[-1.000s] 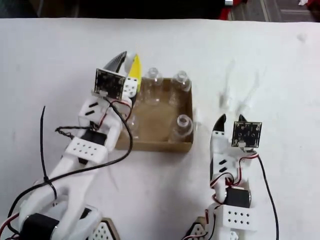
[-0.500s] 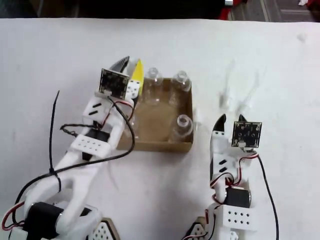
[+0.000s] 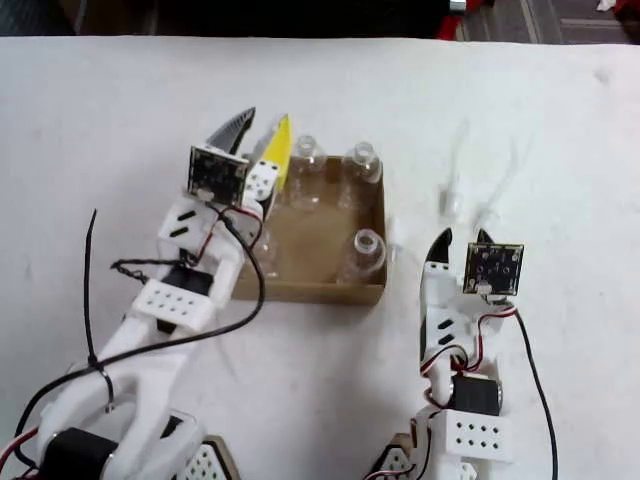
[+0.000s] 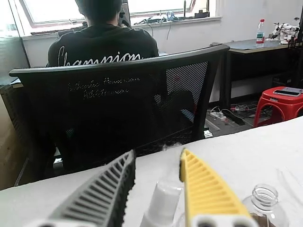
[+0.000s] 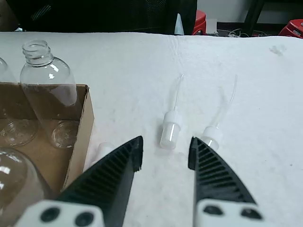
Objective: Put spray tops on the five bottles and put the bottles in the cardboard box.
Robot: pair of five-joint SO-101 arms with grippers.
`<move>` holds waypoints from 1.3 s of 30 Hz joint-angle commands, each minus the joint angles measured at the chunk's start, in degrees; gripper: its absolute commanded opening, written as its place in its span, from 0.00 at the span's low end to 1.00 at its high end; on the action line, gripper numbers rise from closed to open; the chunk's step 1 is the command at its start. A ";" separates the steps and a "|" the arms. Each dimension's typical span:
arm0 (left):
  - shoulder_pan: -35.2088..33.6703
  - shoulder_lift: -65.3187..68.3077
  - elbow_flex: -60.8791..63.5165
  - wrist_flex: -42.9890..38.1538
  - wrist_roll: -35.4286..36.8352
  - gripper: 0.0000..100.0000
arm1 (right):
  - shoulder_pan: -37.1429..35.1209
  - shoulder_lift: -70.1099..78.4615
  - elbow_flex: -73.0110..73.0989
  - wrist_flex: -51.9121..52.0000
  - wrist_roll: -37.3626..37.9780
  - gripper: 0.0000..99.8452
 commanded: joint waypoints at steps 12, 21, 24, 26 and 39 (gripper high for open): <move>-7.08 -14.20 -30.33 50.55 0.00 0.15 | 0.13 -0.40 0.18 -1.36 0.70 0.14; -18.68 -13.93 -39.47 88.00 0.00 0.15 | 0.22 -0.40 0.18 -1.19 0.70 0.14; -19.30 -14.11 -35.25 91.78 0.00 0.15 | 0.22 -0.40 0.18 -1.01 0.70 0.14; -19.38 -13.93 -31.91 90.73 1.58 0.15 | 0.22 -0.40 0.18 -1.01 0.70 0.14; -18.33 -13.85 -10.73 74.37 16.35 0.20 | 0.22 -0.40 0.62 -0.84 0.79 0.14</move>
